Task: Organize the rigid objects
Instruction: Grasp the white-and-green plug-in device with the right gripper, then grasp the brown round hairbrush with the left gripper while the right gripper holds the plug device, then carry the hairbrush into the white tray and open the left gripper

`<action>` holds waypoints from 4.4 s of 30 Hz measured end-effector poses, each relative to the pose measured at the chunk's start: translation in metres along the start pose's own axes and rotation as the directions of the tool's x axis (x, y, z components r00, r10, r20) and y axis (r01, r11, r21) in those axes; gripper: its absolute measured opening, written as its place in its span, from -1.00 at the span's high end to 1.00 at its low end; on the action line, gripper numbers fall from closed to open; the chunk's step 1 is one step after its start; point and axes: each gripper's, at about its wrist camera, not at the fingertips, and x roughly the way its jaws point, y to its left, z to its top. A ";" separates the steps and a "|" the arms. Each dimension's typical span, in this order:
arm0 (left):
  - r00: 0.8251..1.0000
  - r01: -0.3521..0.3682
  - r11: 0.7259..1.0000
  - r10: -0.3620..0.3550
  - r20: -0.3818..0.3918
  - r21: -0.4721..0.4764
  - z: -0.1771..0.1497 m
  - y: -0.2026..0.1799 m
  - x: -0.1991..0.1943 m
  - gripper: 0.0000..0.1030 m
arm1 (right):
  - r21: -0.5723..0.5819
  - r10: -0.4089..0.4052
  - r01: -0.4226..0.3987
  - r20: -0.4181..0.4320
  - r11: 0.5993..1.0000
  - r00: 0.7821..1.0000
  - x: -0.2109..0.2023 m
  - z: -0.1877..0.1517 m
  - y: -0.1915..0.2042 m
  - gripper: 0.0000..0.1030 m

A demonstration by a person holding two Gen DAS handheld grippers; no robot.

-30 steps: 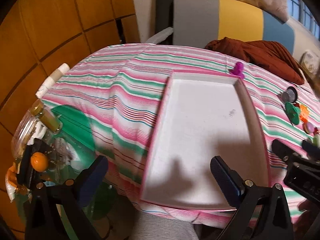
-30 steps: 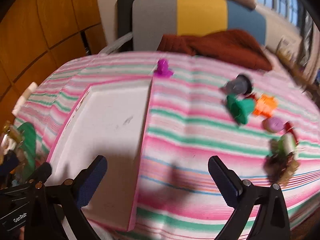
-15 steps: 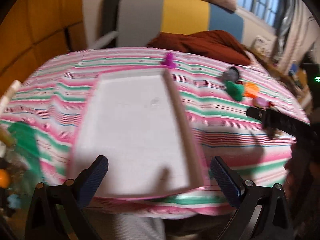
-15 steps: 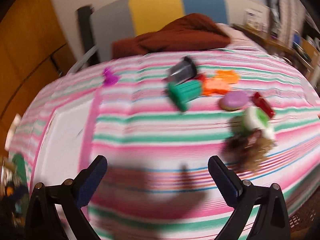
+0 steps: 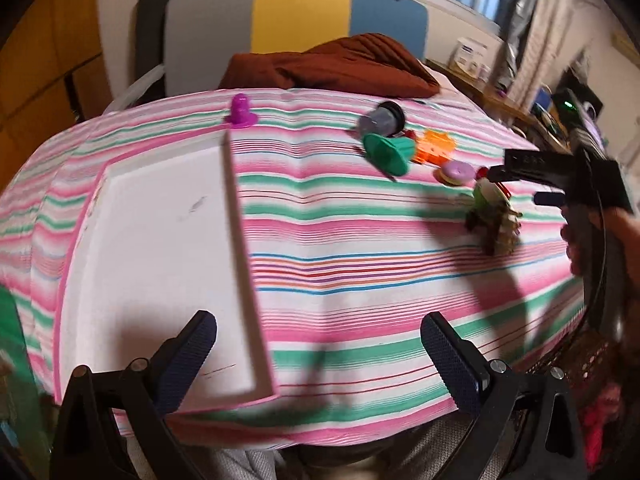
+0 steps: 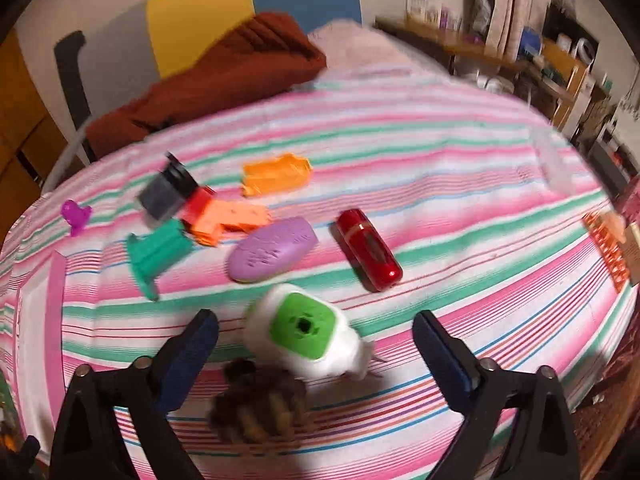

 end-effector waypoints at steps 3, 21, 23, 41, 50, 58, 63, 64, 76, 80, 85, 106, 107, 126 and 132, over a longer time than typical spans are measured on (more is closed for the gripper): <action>1.000 0.005 0.999 -0.005 -0.007 0.033 0.004 -0.011 0.008 -0.99 | 0.037 0.075 -0.072 -0.096 0.997 0.992 0.019 0.006 -0.011 -0.74; 0.992 0.119 0.980 -0.125 0.027 0.160 0.052 -0.096 0.057 -0.99 | 0.267 0.151 -0.117 -0.110 0.957 0.982 0.041 0.012 -0.058 -0.31; 0.989 0.134 0.975 -0.144 0.040 0.178 0.060 -0.108 0.064 -0.99 | 0.329 0.153 -0.115 -0.091 0.937 0.984 0.039 0.011 -0.071 -0.31; 0.856 0.517 0.838 -0.508 -0.099 0.171 0.082 -0.143 0.123 0.16 | 0.343 0.107 -0.068 -0.097 0.937 0.989 0.045 0.013 -0.078 -0.31; 0.955 0.235 0.908 -0.283 0.095 0.347 0.073 -0.122 0.089 0.19 | 0.317 0.095 -0.058 -0.100 0.947 0.990 0.046 0.014 -0.074 -0.31; 0.959 -0.163 0.812 -0.004 0.284 0.561 0.032 -0.122 0.087 0.32 | 0.276 0.098 -0.066 -0.104 0.959 0.990 0.046 0.015 -0.066 -0.31; 0.956 -0.081 0.862 -0.075 0.284 0.500 0.027 -0.118 0.082 0.23 | 0.266 0.099 -0.068 -0.106 0.962 0.989 0.045 0.014 -0.065 -0.32; 0.958 -0.029 0.890 -0.105 0.268 0.454 0.029 -0.110 0.077 0.08 | 0.263 0.098 -0.067 -0.105 0.962 0.990 0.044 0.013 -0.065 -0.32; 0.957 0.215 0.976 -0.208 0.203 -0.017 0.033 -0.038 0.081 -0.66 | 0.254 0.099 -0.069 -0.108 0.965 0.989 0.045 0.012 -0.061 -0.32; 0.967 0.167 0.986 -0.167 0.190 0.015 0.031 -0.039 0.085 0.14 | 0.252 0.096 -0.066 -0.108 0.965 0.989 0.045 0.012 -0.060 -0.32; 0.965 0.152 0.983 -0.170 0.199 0.099 0.026 -0.050 0.077 0.14 | 0.237 0.088 -0.061 -0.105 0.970 0.991 0.045 0.012 -0.057 -0.32; 0.925 0.251 0.961 -0.203 0.320 -0.115 0.043 0.032 0.017 0.14 | 0.144 0.219 -0.215 -0.016 0.966 0.976 0.025 0.012 -0.036 -0.31; 0.927 0.243 0.962 -0.193 0.322 -0.125 0.044 0.038 0.015 0.14 | 0.142 0.225 -0.220 -0.017 0.965 0.974 0.026 0.012 -0.034 -0.31; 0.985 0.025 0.945 0.033 0.171 -0.326 0.058 0.178 0.050 0.14 | 0.119 0.238 -0.236 -0.004 0.965 0.971 0.026 0.014 -0.027 -0.31; 0.994 -0.014 0.927 0.053 0.093 -0.375 0.066 0.199 0.064 0.14 | 0.125 0.231 -0.229 -0.006 0.965 0.973 0.027 0.014 -0.028 -0.31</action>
